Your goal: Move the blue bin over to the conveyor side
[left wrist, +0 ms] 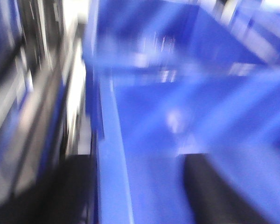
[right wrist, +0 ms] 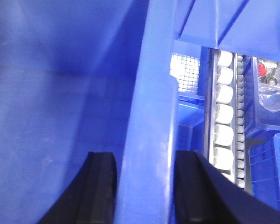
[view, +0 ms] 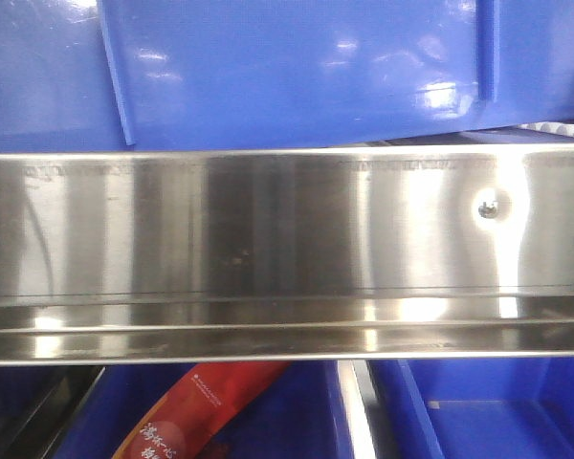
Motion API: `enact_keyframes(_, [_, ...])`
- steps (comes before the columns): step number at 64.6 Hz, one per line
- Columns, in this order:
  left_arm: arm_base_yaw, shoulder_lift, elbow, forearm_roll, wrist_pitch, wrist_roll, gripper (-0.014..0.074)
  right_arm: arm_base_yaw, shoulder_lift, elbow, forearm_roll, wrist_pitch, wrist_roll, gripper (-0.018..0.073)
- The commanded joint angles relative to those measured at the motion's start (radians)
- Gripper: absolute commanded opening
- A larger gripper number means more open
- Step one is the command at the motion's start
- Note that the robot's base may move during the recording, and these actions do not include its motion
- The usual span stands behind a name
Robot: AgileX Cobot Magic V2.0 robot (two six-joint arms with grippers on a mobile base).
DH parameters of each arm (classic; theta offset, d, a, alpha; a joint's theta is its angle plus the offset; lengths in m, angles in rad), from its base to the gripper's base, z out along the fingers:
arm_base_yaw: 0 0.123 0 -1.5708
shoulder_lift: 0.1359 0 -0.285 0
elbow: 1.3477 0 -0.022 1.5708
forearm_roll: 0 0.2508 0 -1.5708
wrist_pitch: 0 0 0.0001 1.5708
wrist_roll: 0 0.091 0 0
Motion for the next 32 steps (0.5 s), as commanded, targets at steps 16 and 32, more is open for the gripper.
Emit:
enact_keyframes(16, [-0.006,0.124,-0.085,0.025,0.207,-0.105,0.0393,-0.006,-0.004,-0.006,-0.005,-0.009,-0.003,-0.0088])
enact_keyframes(32, [-0.006,0.14,-0.085,0.016,0.265,-0.107,0.0392,-0.006,-0.002,-0.006,-0.005,-0.009,-0.003,-0.0088])
